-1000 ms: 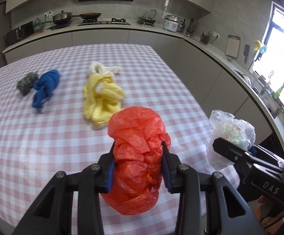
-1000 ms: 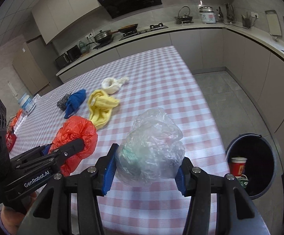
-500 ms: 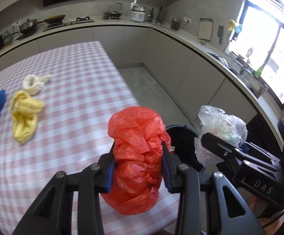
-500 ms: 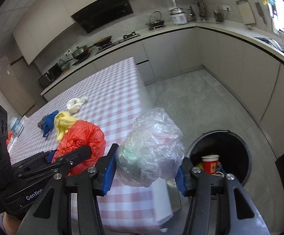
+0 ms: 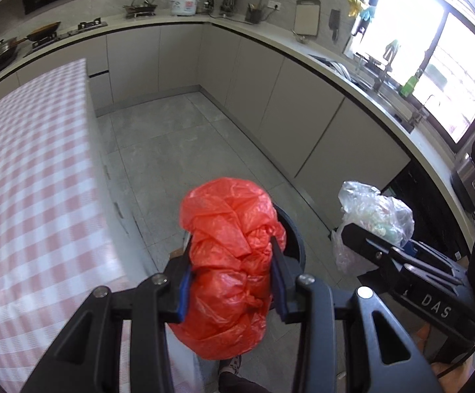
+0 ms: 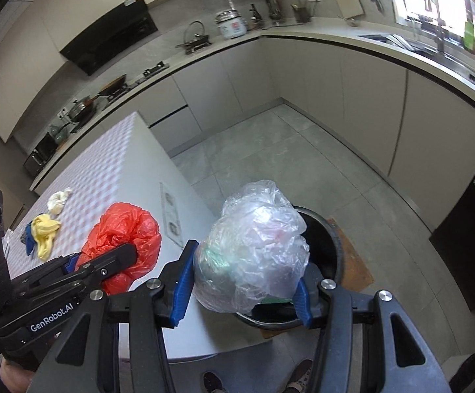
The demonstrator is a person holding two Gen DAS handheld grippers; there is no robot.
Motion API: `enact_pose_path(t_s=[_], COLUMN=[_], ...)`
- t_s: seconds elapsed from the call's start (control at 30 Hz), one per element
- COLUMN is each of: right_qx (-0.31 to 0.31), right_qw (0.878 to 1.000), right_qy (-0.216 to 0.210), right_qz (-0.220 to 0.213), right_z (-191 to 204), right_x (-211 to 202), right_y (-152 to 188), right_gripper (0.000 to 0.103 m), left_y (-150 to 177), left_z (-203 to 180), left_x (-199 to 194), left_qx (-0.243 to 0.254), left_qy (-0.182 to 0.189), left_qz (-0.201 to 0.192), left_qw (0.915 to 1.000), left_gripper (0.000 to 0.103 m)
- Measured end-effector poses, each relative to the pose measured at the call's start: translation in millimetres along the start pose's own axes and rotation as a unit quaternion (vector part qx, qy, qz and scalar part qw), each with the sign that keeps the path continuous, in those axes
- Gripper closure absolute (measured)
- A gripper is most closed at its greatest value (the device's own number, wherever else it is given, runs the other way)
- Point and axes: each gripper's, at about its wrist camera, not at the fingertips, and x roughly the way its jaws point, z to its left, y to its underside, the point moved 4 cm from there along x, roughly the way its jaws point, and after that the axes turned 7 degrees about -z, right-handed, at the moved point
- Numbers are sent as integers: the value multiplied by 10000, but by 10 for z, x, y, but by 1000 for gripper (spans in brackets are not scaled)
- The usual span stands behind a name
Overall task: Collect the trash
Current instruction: 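Carry the red bag in the left tool and clear bag in the right tool over the bin, then open the left tool over the bin while the right tool releases the clear bag, then move both tools back over the table toward the blue cloth and yellow towel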
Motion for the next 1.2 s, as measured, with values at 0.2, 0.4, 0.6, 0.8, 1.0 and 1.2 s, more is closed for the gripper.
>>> enact_pose_path(t_s=[0.2, 0.4, 0.6, 0.8, 1.0, 1.2], right_qx=[6, -149, -291, -302, -319, -161], right_qw=[9996, 9979, 9954, 9931, 9930, 9962], right_qy=[16, -87, -174, -241, -224, -142], right_qz=[294, 622, 896, 1104, 1113, 842], right_z=[-314, -485, -622, -703, -740, -753], right_x=[236, 640, 1071, 1409, 1495, 1271], right_y=[-21, -34, -45, -57, -115, -240], right_gripper=[49, 49, 47, 45, 33, 33], left_y=[59, 156, 258, 295, 229, 83], left_z=[-128, -133, -101, -52, -63, -77], left_x=[327, 667, 939, 1100, 1086, 862], left_qx=[-89, -350, -495, -709, -813, -831], left_qy=[-177, -444, -673, -874, -1079, -1112], left_qz=[257, 549, 760, 930, 921, 729], left_qw=[9995, 9969, 9936, 9893, 9865, 9876], left_gripper=[63, 63, 62, 48, 34, 34])
